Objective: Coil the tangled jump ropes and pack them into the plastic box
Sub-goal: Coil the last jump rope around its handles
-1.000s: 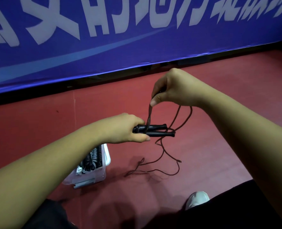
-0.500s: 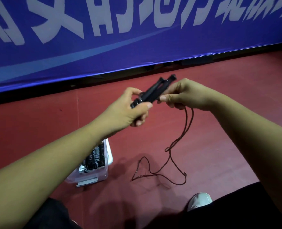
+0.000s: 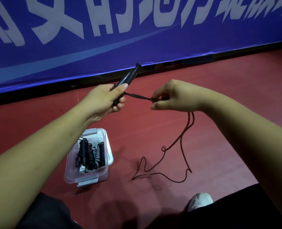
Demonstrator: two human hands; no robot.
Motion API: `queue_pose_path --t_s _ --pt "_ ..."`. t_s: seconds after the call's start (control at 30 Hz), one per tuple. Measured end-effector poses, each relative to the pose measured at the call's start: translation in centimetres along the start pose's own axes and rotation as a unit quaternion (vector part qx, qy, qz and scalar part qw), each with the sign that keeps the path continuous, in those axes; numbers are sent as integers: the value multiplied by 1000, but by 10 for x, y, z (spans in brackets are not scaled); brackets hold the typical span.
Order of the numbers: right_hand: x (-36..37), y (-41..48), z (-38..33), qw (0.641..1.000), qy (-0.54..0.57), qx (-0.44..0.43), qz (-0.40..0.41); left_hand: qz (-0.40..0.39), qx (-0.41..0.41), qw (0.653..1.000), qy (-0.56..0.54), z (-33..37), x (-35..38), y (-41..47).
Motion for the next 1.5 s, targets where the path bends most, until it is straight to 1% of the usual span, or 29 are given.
queue_pose_path --t_s 0.1,0.17,0.23,0.3,0.37,0.4,0.43,0.47,0.5,0.57,0.6,0.63,0.7,0.77,0.83,0.93,1.0,1.07,1.1,1.17,1.2,1.23,1.3,1.33,1.4,1.5 --pt "2 0 -8 999 -53 -8 -8 12 -16 999 33 -6 0 2" --pt "3 -2 -9 998 -61 2 -26 11 -27 997 71 -10 0 2" --pt "4 -5 -7 998 -47 31 -43 -3 -29 993 111 -13 0 2" --pt "7 -7 -3 996 24 72 -51 -11 -16 989 148 -13 1 1" --pt "11 -7 0 980 155 110 -49 -8 -1 985 172 -14 1 3" --pt "12 -8 0 971 203 121 -49 -9 4 983 185 -14 1 3" --pt "11 -8 0 966 223 123 -51 -17 6 980 198 -15 2 3" --pt "9 -8 -2 968 213 118 -54 -28 5 977 211 -17 3 2" --pt "6 -8 -5 978 168 105 -56 -38 4 973 226 -17 3 1" --pt "0 -8 -12 996 13 71 -52 -50 11 958 281 -16 4 -2" --pt "-2 -8 -16 997 -45 53 -38 -57 16 945 322 -16 5 -4" --pt "-4 -7 -20 996 -80 36 -21 -68 20 928 367 -15 7 -6" --pt "-7 -7 -25 993 -119 7 8 -95 29 891 443 -17 14 -10" --pt "-8 -8 -26 991 -135 1 20 -114 37 864 489 -18 22 -14" --pt "-9 -7 -23 992 -127 -1 27 -125 42 845 518 -19 30 -18" --pt "-6 -5 -19 995 -94 -8 27 -128 34 836 532 -20 41 -25" --pt "-8 -4 -16 997 -71 -13 26 -130 56 832 537 -18 46 -29" --pt "-8 -4 -13 999 -43 -19 14 -153 86 824 539 -14 50 -33" --pt "-7 -3 -12 999 -29 -23 4 -178 98 817 539 -13 52 -35" --pt "-2 -3 -7 999 12 -25 -16 -234 103 815 520 -13 55 -39" --pt "0 -2 -3 999 44 -21 -24 -257 93 828 490 -14 56 -41" --pt "1 -3 1 996 79 -14 -28 -274 75 853 437 -15 57 -43" --pt "1 -4 10 989 147 2 -24 -288 38 917 274 -16 58 -45" --pt "0 -5 13 985 172 7 -22 -281 23 940 190 -15 57 -46" --pt "1 -5 16 978 206 9 -18 -247 -2 968 53 -14 55 -44" --pt "9 -3 15 973 231 15 -18 -176 -34 981 -79 -13 53 -38"
Point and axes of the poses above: each hand's wrist, its own y-axis towards the middle knuckle, its own x-axis out of the palm, z = x × y, the point moved 5 cm from there along y, towards the middle knuckle, and after that the axes turned 4 degrees about -y, right-handed, at the moved point
